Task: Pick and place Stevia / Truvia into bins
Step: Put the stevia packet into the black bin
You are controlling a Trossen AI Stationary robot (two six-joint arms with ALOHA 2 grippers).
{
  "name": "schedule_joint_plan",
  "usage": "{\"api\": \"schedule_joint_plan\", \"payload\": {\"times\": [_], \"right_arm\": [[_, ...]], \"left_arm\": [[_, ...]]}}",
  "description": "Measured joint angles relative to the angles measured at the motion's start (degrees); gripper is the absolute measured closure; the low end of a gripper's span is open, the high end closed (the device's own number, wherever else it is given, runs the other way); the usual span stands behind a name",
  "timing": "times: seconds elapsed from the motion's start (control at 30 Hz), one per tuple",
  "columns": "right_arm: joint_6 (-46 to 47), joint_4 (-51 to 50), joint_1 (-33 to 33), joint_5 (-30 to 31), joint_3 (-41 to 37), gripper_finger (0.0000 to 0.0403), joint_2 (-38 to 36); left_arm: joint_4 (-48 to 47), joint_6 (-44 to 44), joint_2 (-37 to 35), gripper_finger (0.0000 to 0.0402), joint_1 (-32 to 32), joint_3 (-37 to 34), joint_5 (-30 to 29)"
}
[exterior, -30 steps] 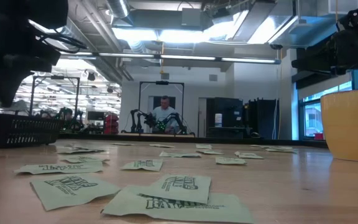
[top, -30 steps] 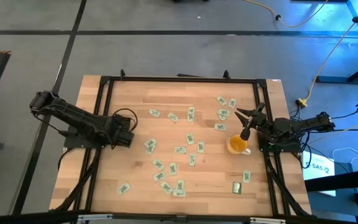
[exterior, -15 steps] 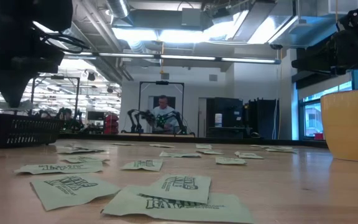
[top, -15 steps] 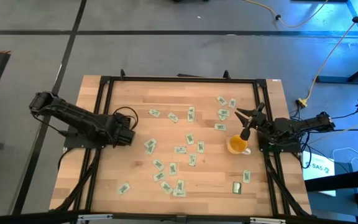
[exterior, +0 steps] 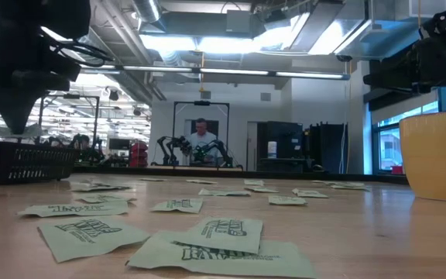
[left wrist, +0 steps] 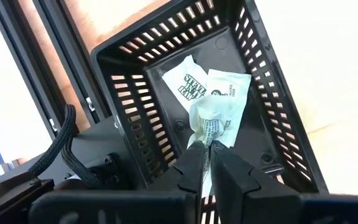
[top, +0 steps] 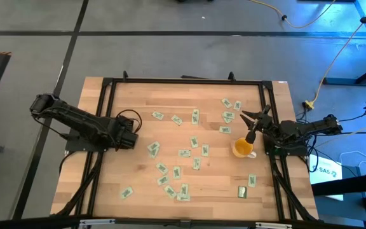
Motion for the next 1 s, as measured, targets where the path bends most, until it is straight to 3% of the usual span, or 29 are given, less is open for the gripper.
{"api": "schedule_joint_plan", "payload": {"times": [0.33, 0.53, 0.7, 0.87, 1.0], "right_arm": [[0.0, -0.02, 0.0, -0.01, 0.0, 0.0313, 0.0], [0.0, 0.0, 0.0, 0.0, 0.0, 0.0313, 0.0], [0.02, 0.0, 0.0, -0.01, 0.0, 0.0313, 0.0], [0.1, 0.0, 0.0, 0.0, 0.0, 0.0313, -0.01], [0.15, 0.0, 0.0, -0.01, 0.0, 0.0313, -0.02]], "left_arm": [[0.04, -0.1, 0.0, 0.035, -0.02, 0.0, -2.63], [0.86, 8.55, -0.02, 0.0355, -1.19, 1.77, -4.15], [7.77, 19.84, -0.02, 0.0365, -5.32, 5.6, -5.74], [20.34, 34.81, -0.01, 0.0361, -10.81, 5.74, -1.02], [29.97, 37.97, 0.0, 0.0343, -15.35, 3.82, 0.81]]}}
